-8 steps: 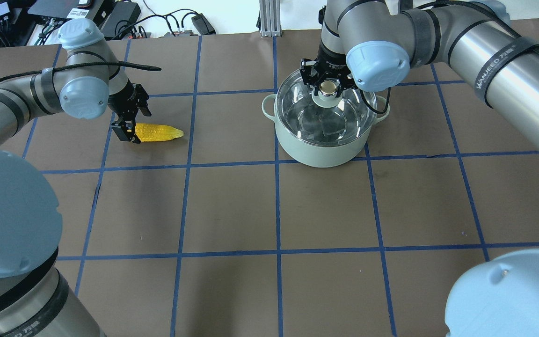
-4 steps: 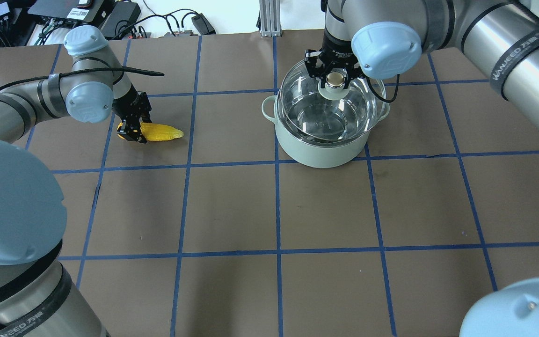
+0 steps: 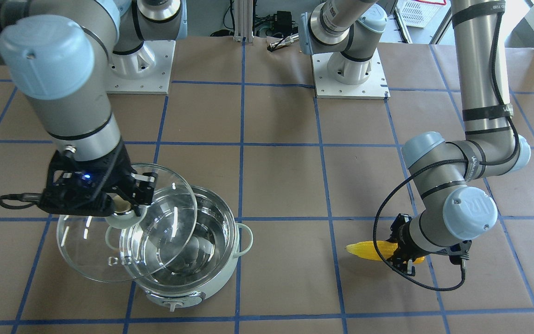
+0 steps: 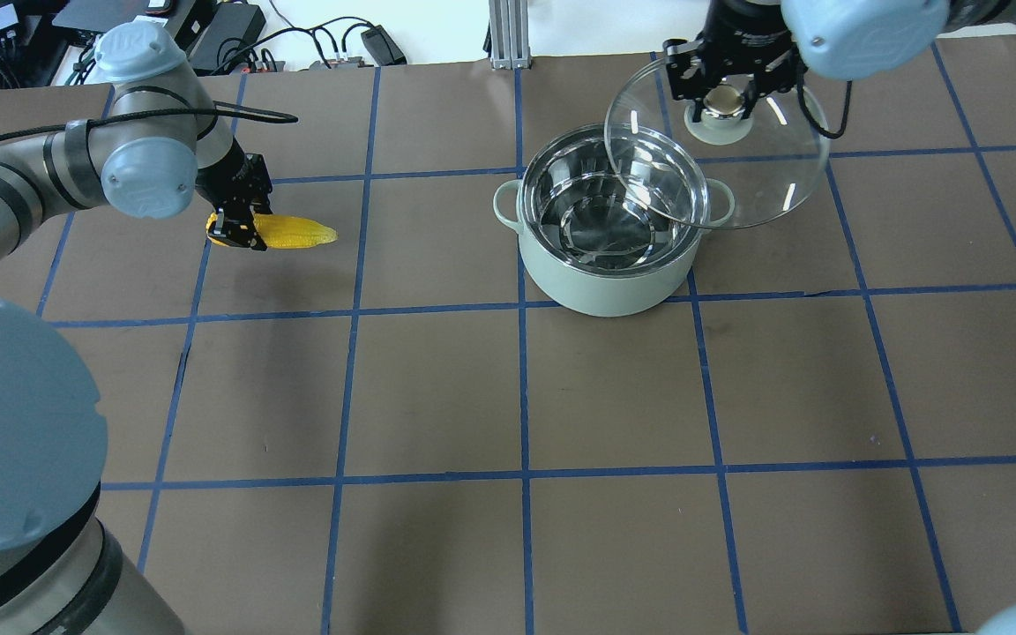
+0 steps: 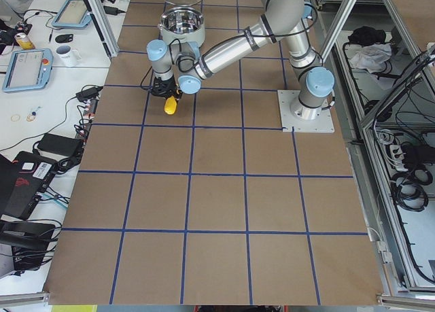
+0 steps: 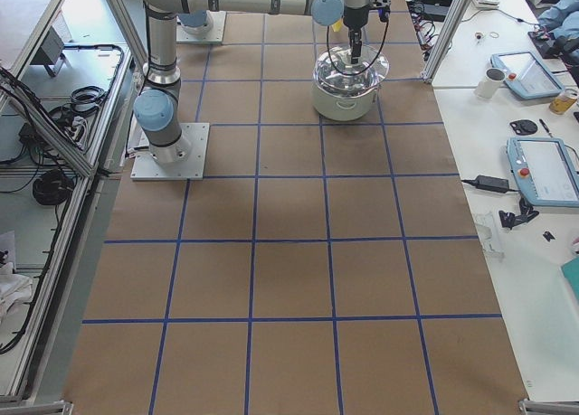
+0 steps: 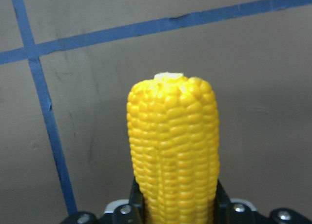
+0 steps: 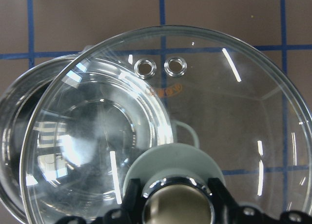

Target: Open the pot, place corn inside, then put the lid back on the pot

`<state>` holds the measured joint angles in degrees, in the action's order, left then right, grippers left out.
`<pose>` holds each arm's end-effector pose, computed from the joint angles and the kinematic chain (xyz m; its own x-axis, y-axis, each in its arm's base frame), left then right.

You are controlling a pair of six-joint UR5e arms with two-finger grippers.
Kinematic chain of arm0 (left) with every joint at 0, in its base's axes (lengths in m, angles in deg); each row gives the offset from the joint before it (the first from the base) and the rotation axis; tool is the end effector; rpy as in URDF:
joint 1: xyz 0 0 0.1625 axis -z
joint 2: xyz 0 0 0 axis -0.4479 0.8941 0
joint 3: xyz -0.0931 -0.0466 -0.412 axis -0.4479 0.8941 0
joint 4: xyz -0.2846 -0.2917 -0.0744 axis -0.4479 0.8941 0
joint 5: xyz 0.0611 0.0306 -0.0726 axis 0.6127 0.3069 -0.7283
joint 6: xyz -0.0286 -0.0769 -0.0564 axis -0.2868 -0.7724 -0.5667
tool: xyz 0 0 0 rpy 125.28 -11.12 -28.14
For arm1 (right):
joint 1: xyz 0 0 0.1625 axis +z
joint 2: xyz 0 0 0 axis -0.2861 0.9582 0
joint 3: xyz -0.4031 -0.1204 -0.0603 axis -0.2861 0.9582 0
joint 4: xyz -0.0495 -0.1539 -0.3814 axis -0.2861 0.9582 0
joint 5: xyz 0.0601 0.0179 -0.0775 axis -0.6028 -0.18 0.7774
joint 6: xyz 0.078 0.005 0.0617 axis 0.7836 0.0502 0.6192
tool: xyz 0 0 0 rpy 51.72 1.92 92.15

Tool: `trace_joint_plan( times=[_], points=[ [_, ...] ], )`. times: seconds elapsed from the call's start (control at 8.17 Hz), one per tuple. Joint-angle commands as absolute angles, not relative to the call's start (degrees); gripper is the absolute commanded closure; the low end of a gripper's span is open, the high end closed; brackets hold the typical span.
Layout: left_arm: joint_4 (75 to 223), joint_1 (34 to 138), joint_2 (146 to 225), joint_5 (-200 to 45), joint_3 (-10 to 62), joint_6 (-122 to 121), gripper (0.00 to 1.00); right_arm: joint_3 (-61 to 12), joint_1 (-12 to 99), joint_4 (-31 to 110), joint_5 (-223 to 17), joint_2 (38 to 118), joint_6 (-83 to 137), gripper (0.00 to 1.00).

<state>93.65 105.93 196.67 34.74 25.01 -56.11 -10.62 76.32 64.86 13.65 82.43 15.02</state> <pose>-0.0094 -0.6643 0.2237 -0.1544 -0.9873 -0.0373 -0.9880 0.1544 0.0033 0.1589 -0.6108 0.4543 -0.9982 0.0341 0.0500 0.0269 0.9900 -0.1382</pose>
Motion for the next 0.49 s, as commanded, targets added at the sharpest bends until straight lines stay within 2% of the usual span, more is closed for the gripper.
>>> trace_joint_plan(
  times=[0.0, 0.37],
  points=[
    [95.6, 106.8, 189.0, 35.0, 24.4, -58.5, 1.00, -10.7, 64.6, 58.5, 16.6, 86.4, 2.6, 0.62],
    [94.8, 114.6, 184.8, 34.9, 24.1, -59.6, 1.00, -11.1, 59.1, 57.7, 16.5, 86.4, -4.7, 0.63]
  ],
)
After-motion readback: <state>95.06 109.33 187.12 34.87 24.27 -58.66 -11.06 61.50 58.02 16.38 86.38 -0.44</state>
